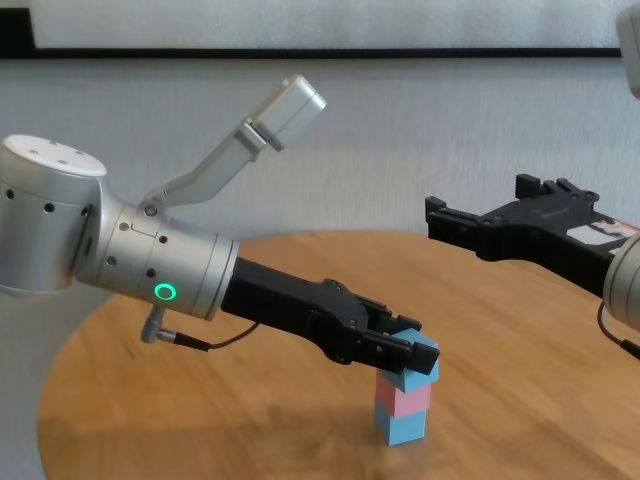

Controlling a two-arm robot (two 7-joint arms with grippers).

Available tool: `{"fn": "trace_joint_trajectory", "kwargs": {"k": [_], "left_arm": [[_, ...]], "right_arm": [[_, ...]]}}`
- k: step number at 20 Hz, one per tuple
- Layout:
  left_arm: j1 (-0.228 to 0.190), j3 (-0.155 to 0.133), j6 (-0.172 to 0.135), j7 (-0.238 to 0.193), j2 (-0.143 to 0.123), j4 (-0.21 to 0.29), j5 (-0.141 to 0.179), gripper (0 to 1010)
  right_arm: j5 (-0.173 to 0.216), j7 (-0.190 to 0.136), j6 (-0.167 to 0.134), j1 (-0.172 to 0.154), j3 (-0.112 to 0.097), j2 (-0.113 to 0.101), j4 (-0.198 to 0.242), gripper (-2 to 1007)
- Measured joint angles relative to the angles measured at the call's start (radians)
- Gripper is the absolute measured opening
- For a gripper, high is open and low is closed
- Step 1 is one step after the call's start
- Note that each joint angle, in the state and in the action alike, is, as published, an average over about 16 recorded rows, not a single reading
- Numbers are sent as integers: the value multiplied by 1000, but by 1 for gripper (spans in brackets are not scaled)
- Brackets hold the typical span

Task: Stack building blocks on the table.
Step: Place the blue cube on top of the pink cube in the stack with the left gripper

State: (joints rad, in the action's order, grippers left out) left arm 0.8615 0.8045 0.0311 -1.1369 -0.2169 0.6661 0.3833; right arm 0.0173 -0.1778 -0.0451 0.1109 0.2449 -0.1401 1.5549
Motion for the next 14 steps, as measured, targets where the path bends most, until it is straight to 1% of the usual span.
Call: {"fn": "trace_joint_trajectory", "kwargs": {"k": [14], "left_arm": [[19, 2, 2, -22, 1, -15, -15, 519]], "right_arm": [[0, 0, 0, 0, 0, 0, 0, 1005]]}}
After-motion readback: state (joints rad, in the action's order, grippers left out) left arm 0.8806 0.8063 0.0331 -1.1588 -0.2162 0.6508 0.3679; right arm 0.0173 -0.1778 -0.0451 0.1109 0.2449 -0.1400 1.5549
